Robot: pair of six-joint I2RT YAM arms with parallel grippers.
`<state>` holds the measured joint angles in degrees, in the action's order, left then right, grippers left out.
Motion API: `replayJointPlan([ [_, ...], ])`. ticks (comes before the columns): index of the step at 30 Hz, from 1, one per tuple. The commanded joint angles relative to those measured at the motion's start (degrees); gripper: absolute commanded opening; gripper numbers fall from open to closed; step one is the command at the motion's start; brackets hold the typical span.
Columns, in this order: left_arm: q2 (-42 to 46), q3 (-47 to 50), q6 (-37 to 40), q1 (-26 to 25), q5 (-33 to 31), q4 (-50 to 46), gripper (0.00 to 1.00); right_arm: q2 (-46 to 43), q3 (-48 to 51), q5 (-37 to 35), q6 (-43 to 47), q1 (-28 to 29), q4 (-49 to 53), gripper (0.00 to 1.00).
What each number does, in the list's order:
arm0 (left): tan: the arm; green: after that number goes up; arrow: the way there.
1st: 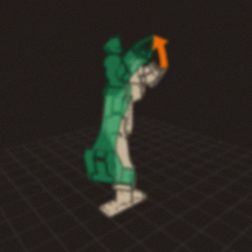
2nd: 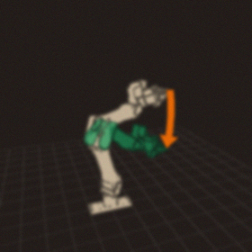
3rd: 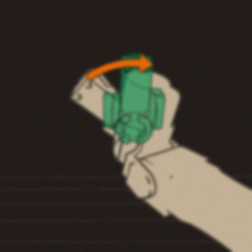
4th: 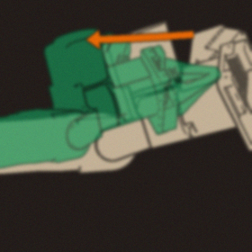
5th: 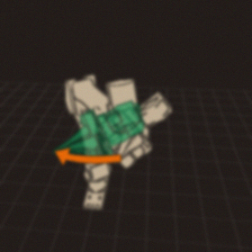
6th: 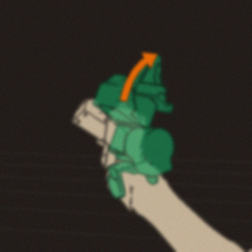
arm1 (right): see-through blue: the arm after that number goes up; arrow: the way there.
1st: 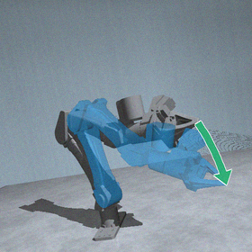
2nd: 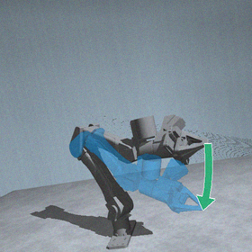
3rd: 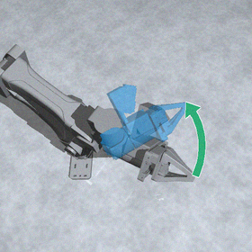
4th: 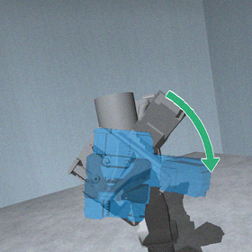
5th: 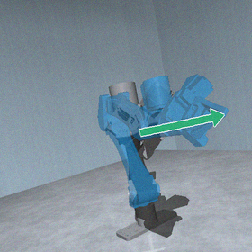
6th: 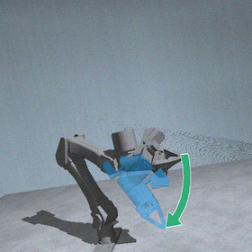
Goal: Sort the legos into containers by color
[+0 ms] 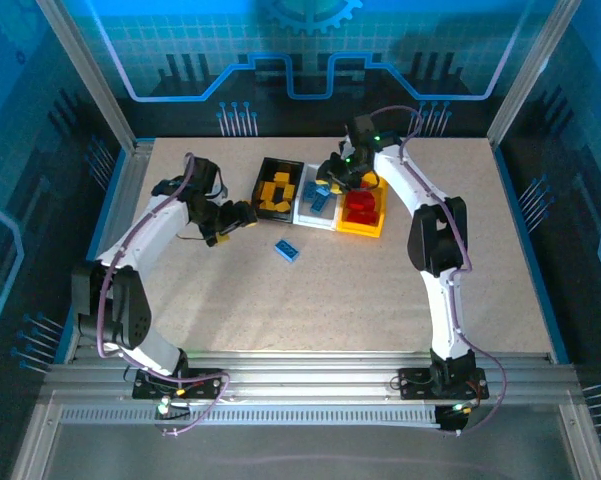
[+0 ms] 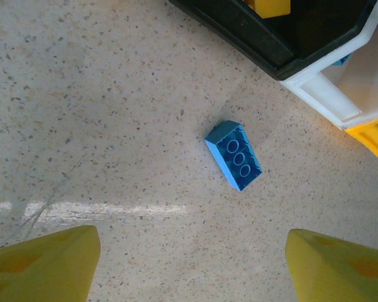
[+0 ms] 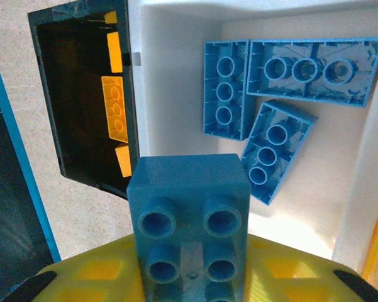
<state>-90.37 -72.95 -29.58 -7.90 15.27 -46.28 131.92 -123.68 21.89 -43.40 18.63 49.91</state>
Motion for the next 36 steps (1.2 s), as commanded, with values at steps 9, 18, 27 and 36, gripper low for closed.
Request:
replayJointPlan([
  [9,-2.7,-2.5,1.8,2.8,1.1,-1.8,0.79,0.1,0.6,-0.1,0.5,0.5,2.4,0.53],
  [18,-3.6,-1.6,0.0,2.8,2.4,0.0,0.79,-3.9,2.0,-3.4,8.6,3.8,5.8,0.54],
  [27,-3.0,0.4,-2.7,2.8,3.6,2.3,0.80,-6.8,5.5,-11.0,26.5,15.0,10.4,0.61],
  [36,-0.9,1.7,-3.1,2.9,3.4,2.0,0.80,1.1,-2.6,-24.9,35.4,23.8,17.0,0.63],
])
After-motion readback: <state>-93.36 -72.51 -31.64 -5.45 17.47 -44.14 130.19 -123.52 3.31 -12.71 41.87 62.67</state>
